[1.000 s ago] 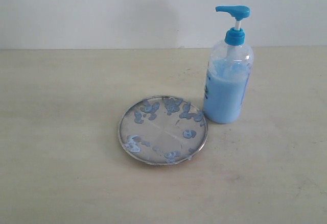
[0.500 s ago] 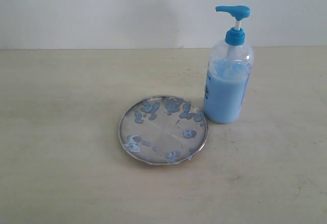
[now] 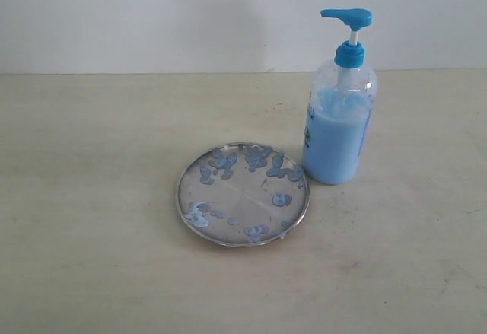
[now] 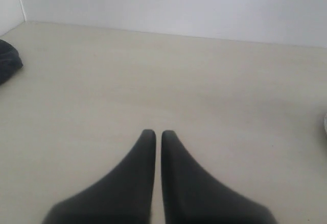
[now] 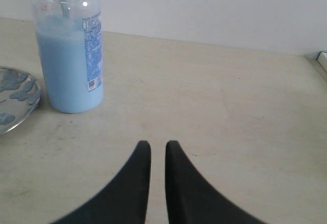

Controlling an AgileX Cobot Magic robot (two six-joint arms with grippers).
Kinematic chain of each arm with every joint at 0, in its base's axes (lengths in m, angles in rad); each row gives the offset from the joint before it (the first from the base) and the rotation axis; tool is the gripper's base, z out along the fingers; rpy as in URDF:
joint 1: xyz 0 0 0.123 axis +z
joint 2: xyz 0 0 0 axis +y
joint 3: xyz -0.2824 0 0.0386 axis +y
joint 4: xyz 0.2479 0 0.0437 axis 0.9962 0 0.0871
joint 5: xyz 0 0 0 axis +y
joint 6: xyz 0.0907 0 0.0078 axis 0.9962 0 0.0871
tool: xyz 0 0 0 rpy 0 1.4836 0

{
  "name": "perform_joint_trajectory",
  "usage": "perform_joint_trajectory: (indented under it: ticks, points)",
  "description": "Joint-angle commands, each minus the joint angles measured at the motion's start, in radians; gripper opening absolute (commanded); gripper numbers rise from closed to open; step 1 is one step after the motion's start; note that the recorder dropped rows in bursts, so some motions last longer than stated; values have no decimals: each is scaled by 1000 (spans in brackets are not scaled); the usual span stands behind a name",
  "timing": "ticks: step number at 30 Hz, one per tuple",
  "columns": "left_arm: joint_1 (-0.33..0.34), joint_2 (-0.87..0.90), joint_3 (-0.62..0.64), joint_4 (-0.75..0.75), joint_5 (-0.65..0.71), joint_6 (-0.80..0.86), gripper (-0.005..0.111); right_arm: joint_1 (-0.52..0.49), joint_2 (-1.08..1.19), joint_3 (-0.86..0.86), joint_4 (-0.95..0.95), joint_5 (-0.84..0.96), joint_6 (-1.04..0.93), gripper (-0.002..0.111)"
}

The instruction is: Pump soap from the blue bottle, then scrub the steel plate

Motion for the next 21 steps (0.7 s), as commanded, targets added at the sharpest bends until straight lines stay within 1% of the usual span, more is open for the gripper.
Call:
perform_joint_trajectory:
  ticks: [1,21]
  points:
    - [-10,-3,4,1,-6,6,4,-2,-5,-1,41,-3,2,1]
    - [-10,-3,4,1,-13,8,4,-2,-5,-1,56,4,2,1]
